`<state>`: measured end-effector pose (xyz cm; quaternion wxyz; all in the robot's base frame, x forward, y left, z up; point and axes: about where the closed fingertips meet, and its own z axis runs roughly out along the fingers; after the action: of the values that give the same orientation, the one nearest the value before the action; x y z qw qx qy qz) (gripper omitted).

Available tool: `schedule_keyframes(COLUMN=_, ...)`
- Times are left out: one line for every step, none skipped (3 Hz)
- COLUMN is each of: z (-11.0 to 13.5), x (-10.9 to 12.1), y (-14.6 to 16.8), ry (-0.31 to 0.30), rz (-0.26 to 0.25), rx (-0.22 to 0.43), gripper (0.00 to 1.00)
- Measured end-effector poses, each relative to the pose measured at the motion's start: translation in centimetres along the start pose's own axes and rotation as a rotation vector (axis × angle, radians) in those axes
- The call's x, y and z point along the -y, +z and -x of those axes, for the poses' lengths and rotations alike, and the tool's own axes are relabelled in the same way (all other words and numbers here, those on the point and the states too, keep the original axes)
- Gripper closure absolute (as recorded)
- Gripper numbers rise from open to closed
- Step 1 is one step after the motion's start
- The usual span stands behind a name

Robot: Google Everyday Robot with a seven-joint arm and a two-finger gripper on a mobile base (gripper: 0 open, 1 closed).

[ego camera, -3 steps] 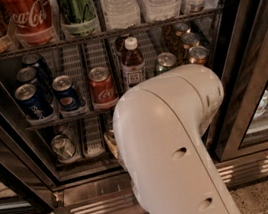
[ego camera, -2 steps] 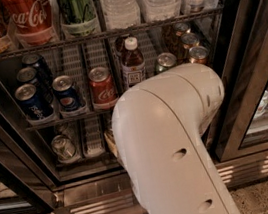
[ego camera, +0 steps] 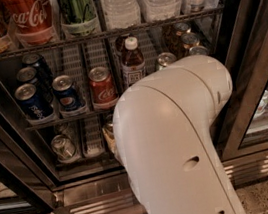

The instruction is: Pick redbull can from bottom shelf of fridge

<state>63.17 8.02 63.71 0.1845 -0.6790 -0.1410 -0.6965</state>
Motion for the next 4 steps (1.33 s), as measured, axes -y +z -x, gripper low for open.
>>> schedule_keyframes(z=-1.3, x=0.5, y=-0.4, ry=0.006, rz=-0.021, rx=0.012, gripper=1.0)
schedule_keyframes(z=-2.4, x=0.7, y=-1.4, ry=0.036, rz=-0.043, rx=0.038, gripper=1.0)
schedule_keyframes(z=-3.2, x=0.6, y=-2.6, ry=0.086, rz=-0.063, rx=0.076, gripper=1.0)
schedule_keyframes(z=-3.9, x=0.4, y=-4.0, ry=0.147, rz=-0.088, rx=0.119, gripper=1.0)
